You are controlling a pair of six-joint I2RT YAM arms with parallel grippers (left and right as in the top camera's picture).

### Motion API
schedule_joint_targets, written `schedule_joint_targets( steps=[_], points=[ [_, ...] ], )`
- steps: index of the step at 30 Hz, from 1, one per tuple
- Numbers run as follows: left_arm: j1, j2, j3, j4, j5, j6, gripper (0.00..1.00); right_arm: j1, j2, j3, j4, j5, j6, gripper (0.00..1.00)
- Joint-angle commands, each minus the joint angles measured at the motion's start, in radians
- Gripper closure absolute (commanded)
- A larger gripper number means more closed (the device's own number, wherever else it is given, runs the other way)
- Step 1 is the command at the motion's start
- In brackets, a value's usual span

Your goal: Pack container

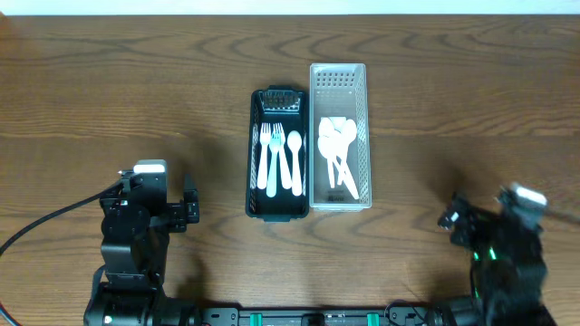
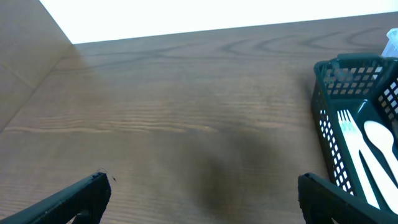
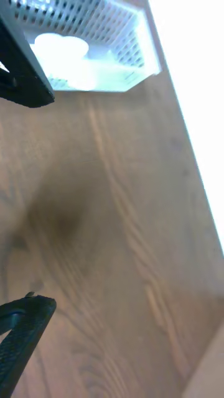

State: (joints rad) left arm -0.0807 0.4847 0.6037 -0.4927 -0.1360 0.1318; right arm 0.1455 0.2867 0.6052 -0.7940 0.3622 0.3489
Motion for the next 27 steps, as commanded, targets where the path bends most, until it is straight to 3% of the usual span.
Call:
schedule_joint_targets(
  steps=[1,6,14,17,27],
  points=[
    [-0.003,0.004,0.000,0.000,-0.014,0.006,0.02,-0.024,-0.130,-0.002,-0.067,-0.005,0.013,0.01],
    [-0.003,0.004,0.000,0.000,-0.014,0.006,0.02,-0.075,-0.283,-0.086,-0.053,-0.120,-0.044,0.01],
    [-0.003,0.004,0.000,0.000,-0.014,0.006,0.02,-0.075,-0.281,-0.441,0.620,-0.169,-0.294,0.01],
    [-0.003,0.004,0.000,0.000,-0.014,0.006,0.02,-0.075,-0.282,-0.550,0.769,-0.172,-0.328,0.01],
    [-0.003,0.004,0.000,0.000,-0.014,0.006,0.02,-0.082,-0.281,-0.600,0.723,-0.346,-0.394,0.01]
  ],
)
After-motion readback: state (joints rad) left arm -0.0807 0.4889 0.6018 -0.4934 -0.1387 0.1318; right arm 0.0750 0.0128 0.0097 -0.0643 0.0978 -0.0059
